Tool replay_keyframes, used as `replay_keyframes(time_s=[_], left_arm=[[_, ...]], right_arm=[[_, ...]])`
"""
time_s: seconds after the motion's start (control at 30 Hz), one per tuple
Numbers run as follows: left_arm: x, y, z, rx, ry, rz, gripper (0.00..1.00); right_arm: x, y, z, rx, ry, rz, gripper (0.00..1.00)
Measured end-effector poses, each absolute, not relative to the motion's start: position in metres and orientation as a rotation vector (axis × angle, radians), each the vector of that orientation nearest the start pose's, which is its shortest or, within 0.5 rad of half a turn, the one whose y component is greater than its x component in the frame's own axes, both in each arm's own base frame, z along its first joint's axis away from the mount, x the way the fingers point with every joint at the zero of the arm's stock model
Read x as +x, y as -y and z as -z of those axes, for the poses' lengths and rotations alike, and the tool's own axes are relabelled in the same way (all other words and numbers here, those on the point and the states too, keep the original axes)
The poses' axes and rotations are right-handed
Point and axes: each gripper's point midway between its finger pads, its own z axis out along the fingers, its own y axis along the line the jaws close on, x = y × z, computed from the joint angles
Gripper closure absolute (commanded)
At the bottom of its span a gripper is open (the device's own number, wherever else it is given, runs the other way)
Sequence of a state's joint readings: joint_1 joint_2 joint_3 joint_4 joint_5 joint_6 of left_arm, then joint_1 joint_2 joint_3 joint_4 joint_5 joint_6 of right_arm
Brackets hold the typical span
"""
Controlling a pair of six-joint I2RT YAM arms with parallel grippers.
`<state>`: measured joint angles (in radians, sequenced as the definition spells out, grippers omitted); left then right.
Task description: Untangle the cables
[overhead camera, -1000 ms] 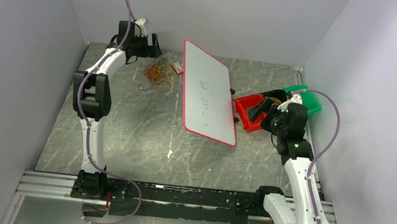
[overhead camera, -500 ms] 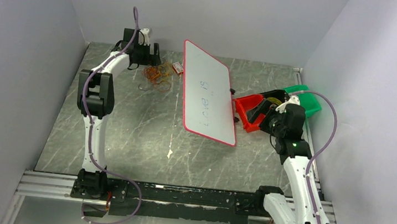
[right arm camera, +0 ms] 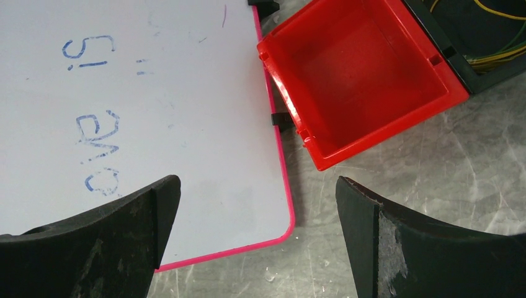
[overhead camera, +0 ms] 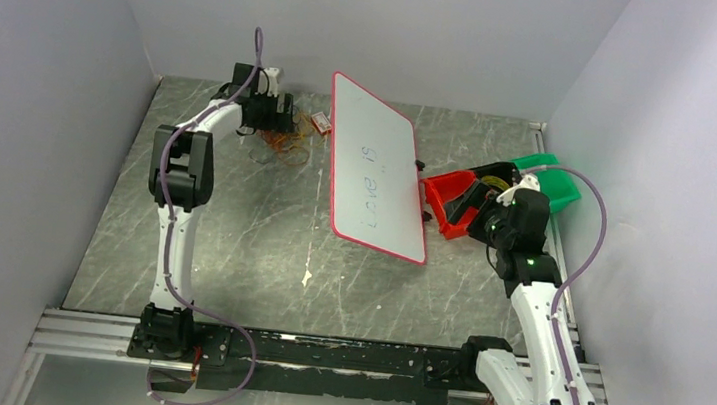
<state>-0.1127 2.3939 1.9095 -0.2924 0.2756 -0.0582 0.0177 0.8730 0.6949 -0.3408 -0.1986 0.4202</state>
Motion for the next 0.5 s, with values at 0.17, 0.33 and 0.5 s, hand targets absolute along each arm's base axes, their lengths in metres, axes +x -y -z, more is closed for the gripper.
replay_keyframes(time_s=[0.17, 0.33, 0.5], left_arm=[[0.5897, 0.1172, -0.0316, 0.203, -2.355, 0.399, 0.14], [0.5888, 0.1156, -0.0304, 0.201, -2.362, 0.389, 0.31], [0.5865, 0.1136, -0.0281, 0.198, -2.376, 0.377, 0.52]], right_arm=[[0.2929, -0.0562, -0.1773, 0.305, -2.093, -0.47, 0.0], [0.2935, -0.054, -0.1769, 0.313, -2.092, -0.456, 0.0], [0.2935, -0.0541, -0.1772, 0.316, -2.091, -0.458, 0.0]])
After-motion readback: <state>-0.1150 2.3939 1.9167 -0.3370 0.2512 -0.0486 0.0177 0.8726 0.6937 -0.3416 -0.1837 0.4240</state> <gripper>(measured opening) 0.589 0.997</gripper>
